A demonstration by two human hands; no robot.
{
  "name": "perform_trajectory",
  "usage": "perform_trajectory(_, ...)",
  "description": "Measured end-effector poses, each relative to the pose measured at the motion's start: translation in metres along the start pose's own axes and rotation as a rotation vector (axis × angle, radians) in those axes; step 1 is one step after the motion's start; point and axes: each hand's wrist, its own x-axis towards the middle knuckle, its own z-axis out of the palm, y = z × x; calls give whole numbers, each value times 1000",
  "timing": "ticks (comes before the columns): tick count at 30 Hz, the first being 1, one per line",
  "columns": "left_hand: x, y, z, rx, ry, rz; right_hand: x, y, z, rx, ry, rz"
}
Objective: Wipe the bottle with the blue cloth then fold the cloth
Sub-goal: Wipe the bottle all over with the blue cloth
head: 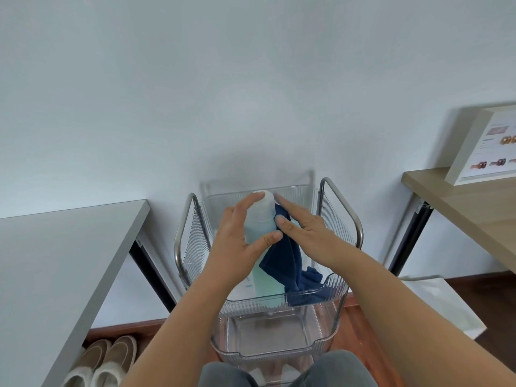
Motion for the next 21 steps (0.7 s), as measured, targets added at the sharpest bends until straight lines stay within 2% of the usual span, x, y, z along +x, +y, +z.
perform_trajectory(2,4,-2,-2,-17,-37,-11,0,6,1,173,9,-6)
perform_trajectory(5,6,-5,-4,-95,-95,-29,-1,11,4,206,52,-24)
perform_trajectory(9,11,-12,-13,-177,-187,-51,1,5,2,66,61,-24)
perform_trajectory(13,12,-16,-17,-207,-207,-13,6,1,-7,-100,-15,1)
perform_trajectory(21,17,-17,-25,-263,-335,-26,15,-11,-21,-117,-135,44)
